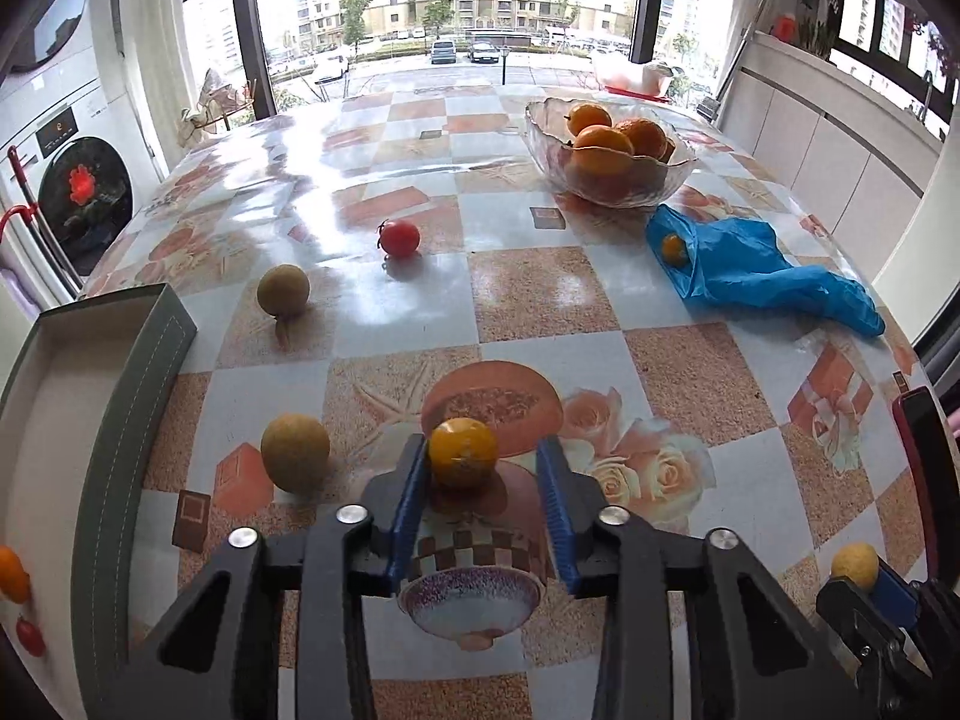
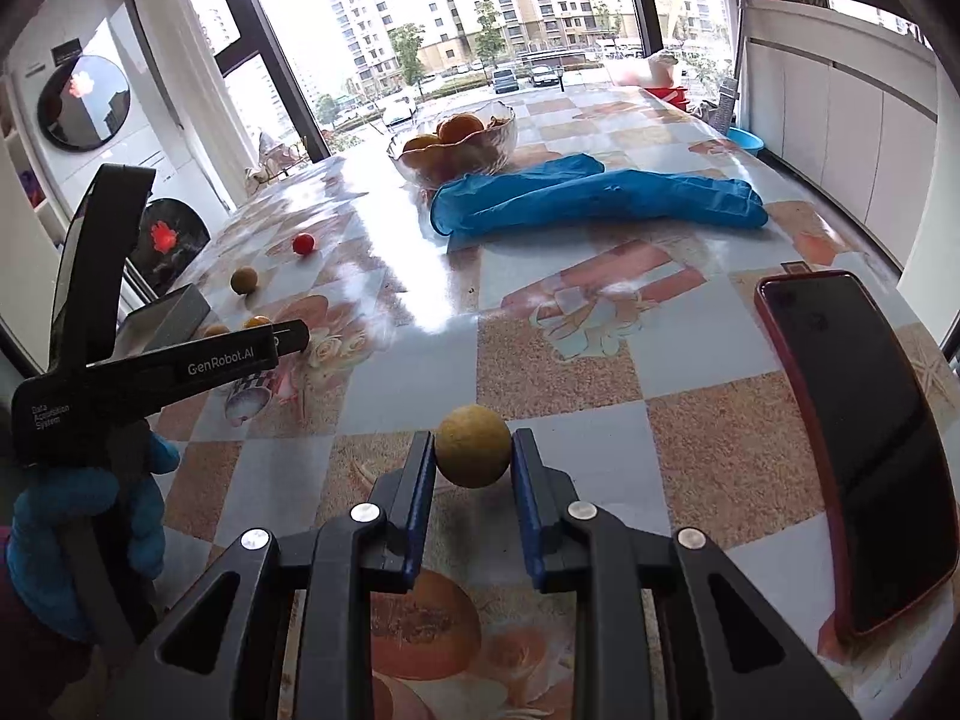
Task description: Organize fruits
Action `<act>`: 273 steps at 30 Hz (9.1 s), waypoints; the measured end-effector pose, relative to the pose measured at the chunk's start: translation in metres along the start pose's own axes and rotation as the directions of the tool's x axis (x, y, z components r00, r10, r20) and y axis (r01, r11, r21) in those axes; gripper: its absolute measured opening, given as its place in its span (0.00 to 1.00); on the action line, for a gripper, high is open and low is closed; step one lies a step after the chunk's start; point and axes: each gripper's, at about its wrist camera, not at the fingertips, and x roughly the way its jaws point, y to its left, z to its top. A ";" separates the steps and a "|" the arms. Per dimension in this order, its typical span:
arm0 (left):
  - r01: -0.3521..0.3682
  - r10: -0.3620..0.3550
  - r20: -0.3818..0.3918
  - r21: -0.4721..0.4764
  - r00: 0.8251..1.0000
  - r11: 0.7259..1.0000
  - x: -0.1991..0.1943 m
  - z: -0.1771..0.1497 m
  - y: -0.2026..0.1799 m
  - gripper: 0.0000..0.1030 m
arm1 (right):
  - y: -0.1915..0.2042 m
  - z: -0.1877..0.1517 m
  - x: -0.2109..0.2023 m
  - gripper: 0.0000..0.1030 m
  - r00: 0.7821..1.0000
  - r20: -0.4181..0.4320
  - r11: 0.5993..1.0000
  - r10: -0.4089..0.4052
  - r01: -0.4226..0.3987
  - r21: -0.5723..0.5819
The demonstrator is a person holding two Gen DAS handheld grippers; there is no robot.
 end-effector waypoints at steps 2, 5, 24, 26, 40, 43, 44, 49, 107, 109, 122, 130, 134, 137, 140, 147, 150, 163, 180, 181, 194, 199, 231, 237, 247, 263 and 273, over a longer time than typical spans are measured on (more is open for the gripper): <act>-0.012 0.012 0.010 0.017 1.000 1.000 -0.003 -0.002 -0.002 0.22 | 0.001 -0.001 0.000 0.27 1.000 0.002 1.000 -0.005 0.005 -0.004; -0.002 0.002 0.018 0.010 1.000 1.000 -0.010 -0.009 0.001 0.22 | 0.002 -0.002 -0.001 0.27 1.000 0.004 1.000 -0.004 0.004 -0.003; -0.040 0.046 0.106 -0.052 0.993 0.998 -0.062 -0.090 0.051 0.22 | 0.049 -0.007 0.010 0.27 0.996 -0.004 0.990 -0.085 0.084 -0.113; -0.032 0.038 0.108 -0.057 0.993 0.998 -0.061 -0.091 0.051 0.22 | 0.047 -0.007 0.010 0.27 0.997 -0.005 0.992 -0.077 0.076 -0.105; -0.026 0.033 0.111 -0.060 0.993 0.998 -0.062 -0.091 0.051 0.22 | 0.055 -0.010 0.011 0.27 0.992 0.002 0.981 -0.126 0.125 -0.151; -0.027 0.034 0.111 -0.060 0.993 0.998 -0.062 -0.091 0.051 0.22 | 0.055 -0.010 0.011 0.27 0.992 0.002 0.981 -0.126 0.124 -0.151; -0.027 0.034 0.111 -0.060 0.993 0.998 -0.062 -0.091 0.051 0.22 | 0.055 -0.010 0.011 0.27 0.992 0.002 0.981 -0.126 0.125 -0.151; -0.027 0.033 0.111 -0.060 0.993 0.998 -0.062 -0.092 0.051 0.22 | 0.055 -0.010 0.011 0.27 0.992 0.002 0.981 -0.124 0.123 -0.150; -0.021 0.086 0.249 -0.250 0.965 0.968 -0.130 -0.077 0.179 0.22 | 0.185 0.028 0.029 0.27 0.967 -0.202 0.967 0.157 -0.192 -0.170; -0.069 0.140 0.252 -0.273 0.957 0.960 -0.130 -0.082 0.197 0.22 | 0.215 0.027 0.033 0.27 0.956 -0.220 0.949 0.191 -0.237 -0.206; -0.158 0.233 0.194 -0.339 0.953 0.927 -0.109 -0.107 0.239 0.22 | 0.321 0.007 0.077 0.28 0.912 -0.344 0.877 0.224 -0.343 -0.337; -0.192 0.280 0.247 -0.329 0.928 0.925 -0.123 -0.110 0.227 0.98 | 0.286 0.028 0.051 0.96 0.940 -0.236 0.909 0.248 -0.310 -0.277; -0.178 0.252 0.266 -0.272 0.930 0.946 -0.133 -0.100 0.206 0.98 | 0.242 0.031 0.039 1.00 0.973 -0.163 0.943 0.163 -0.202 -0.264; -0.149 0.205 0.299 -0.199 0.932 0.969 -0.141 -0.093 0.176 0.98 | 0.193 0.027 0.037 1.00 0.978 -0.174 0.969 0.113 -0.148 -0.198; -0.096 0.128 0.308 -0.118 0.943 0.988 -0.142 -0.085 0.138 0.98 | 0.140 0.018 0.037 1.00 0.986 -0.165 0.987 -0.002 -0.024 -0.156; -0.017 0.013 0.135 0.030 0.991 0.999 -0.090 -0.075 0.048 0.98 | 0.052 0.009 0.034 1.00 0.968 -0.146 0.972 -0.205 0.184 -0.145; -0.016 0.015 0.090 0.010 0.996 1.000 -0.069 -0.072 0.029 0.98 | 0.035 0.010 0.030 0.99 0.968 -0.116 0.968 -0.221 0.203 -0.149; -0.028 0.028 0.009 -0.051 1.000 0.998 -0.040 -0.075 0.032 0.99 | 0.038 0.005 0.031 1.00 0.968 -0.098 0.962 -0.230 0.211 -0.175; -0.022 0.022 0.009 -0.053 1.000 0.998 -0.043 -0.075 0.035 0.99 | 0.037 0.004 0.030 1.00 0.968 -0.097 0.962 -0.230 0.211 -0.174; -0.021 0.022 0.009 -0.053 1.000 0.998 -0.043 -0.075 0.035 0.99 | 0.037 0.004 0.030 1.00 0.968 -0.097 0.962 -0.230 0.211 -0.174; -0.021 0.022 0.009 -0.052 1.000 0.998 -0.044 -0.075 0.035 0.99 | 0.037 0.004 0.030 1.00 0.968 -0.097 0.962 -0.230 0.211 -0.175; -0.022 0.022 0.009 -0.052 1.000 0.998 -0.043 -0.075 0.035 0.99 | 0.037 0.005 0.030 1.00 0.968 -0.097 0.962 -0.230 0.211 -0.174; -0.022 0.022 0.009 -0.053 1.000 0.998 -0.043 -0.075 0.035 0.99 | 0.037 0.005 0.031 1.00 0.968 -0.097 0.962 -0.230 0.211 -0.175; -0.022 0.022 0.009 -0.053 1.000 0.998 -0.043 -0.075 0.035 0.99 | 0.036 0.005 0.031 1.00 0.968 -0.097 0.962 -0.230 0.211 -0.176; -0.022 0.022 0.009 -0.053 1.000 0.998 -0.043 -0.075 0.035 0.99 | 0.037 0.005 0.031 1.00 0.968 -0.097 0.962 -0.230 0.211 -0.176; -0.022 0.022 0.008 -0.053 1.000 0.998 -0.043 -0.075 0.035 0.99 | 0.037 0.005 0.032 1.00 0.968 -0.097 0.962 -0.230 0.211 -0.176; 0.005 -0.005 -0.011 -0.061 1.000 0.998 -0.047 -0.070 0.040 0.99 | 0.037 0.005 0.032 1.00 0.969 -0.097 0.962 -0.229 0.210 -0.175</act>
